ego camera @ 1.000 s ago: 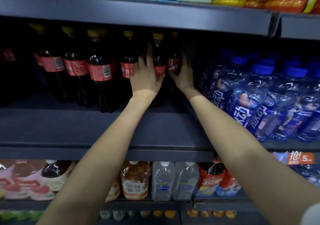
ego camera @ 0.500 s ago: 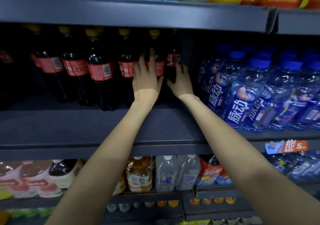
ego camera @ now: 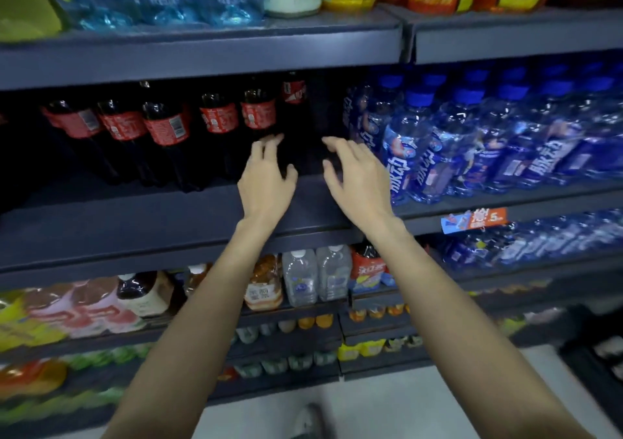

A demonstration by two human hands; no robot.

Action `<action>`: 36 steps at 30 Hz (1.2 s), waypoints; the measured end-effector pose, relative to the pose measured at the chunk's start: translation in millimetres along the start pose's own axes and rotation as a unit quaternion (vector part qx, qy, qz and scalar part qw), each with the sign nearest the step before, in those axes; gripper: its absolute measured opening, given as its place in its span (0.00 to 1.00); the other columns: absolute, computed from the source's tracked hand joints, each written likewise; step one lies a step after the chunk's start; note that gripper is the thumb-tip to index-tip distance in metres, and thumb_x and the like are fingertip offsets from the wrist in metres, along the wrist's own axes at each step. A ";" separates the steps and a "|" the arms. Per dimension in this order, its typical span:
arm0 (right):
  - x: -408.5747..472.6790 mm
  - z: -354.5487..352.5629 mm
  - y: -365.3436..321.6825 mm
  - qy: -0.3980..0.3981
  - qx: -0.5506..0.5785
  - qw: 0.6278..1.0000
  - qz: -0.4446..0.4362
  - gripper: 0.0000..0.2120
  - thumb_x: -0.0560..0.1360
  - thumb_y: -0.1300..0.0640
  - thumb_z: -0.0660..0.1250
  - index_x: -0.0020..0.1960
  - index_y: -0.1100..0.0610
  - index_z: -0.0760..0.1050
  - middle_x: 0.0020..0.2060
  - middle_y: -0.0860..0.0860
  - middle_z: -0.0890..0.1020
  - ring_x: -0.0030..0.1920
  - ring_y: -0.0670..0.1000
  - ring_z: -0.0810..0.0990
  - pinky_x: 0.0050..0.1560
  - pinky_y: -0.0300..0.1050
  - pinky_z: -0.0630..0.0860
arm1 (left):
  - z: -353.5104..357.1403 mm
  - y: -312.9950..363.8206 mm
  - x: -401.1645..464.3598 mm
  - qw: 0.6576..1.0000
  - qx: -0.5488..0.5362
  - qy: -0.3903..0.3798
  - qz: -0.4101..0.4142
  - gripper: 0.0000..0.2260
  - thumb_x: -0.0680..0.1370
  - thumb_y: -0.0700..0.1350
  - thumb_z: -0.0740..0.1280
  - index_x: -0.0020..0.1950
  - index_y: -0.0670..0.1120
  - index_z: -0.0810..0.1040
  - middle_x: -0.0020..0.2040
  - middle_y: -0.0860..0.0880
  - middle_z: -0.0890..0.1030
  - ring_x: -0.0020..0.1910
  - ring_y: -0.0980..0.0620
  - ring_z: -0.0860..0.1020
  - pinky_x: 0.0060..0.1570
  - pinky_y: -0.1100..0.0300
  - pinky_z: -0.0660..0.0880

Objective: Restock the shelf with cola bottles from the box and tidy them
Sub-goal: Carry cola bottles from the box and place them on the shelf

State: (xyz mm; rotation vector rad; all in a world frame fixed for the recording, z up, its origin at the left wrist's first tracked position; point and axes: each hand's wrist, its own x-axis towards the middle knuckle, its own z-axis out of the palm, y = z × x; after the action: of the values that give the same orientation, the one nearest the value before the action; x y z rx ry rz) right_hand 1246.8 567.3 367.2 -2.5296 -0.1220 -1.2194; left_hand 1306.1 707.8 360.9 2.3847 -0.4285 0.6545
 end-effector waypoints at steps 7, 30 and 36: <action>-162.4 -109.3 35.9 0.098 -0.059 0.992 0.050 0.07 0.76 0.60 0.66 0.51 0.61 0.80 0.45 0.54 0.83 0.48 0.55 0.79 0.54 0.50 0.74 | 17.0 81.5 -149.5 0.958 -0.281 -0.021 -0.053 0.08 0.78 0.42 0.64 0.57 0.47 0.78 0.43 0.57 0.80 0.40 0.59 0.78 0.43 0.65 0.75; -710.1 -550.0 173.9 -0.042 -0.111 0.520 0.846 0.19 0.77 0.55 0.65 0.67 0.54 0.70 0.59 0.53 0.80 0.57 0.55 0.78 0.54 0.47 0.73 | 325.6 463.5 -580.5 0.600 -0.003 -0.766 0.231 0.12 0.77 0.45 0.65 0.60 0.50 0.78 0.56 0.51 0.81 0.54 0.51 0.79 0.54 0.61 0.75; -776.2 -681.6 222.0 0.034 -0.131 0.432 0.891 0.14 0.77 0.56 0.64 0.61 0.54 0.75 0.53 0.52 0.82 0.52 0.54 0.80 0.51 0.45 0.73 | 358.3 601.7 -649.5 0.580 0.018 -0.766 0.276 0.10 0.78 0.45 0.64 0.59 0.49 0.78 0.57 0.49 0.81 0.55 0.48 0.79 0.52 0.60 0.73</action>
State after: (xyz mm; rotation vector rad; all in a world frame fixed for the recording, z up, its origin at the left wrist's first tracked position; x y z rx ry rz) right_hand 297.6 184.3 104.9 -1.1182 2.1736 -0.1921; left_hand 625.9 114.4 48.8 2.1594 -1.8473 -1.4704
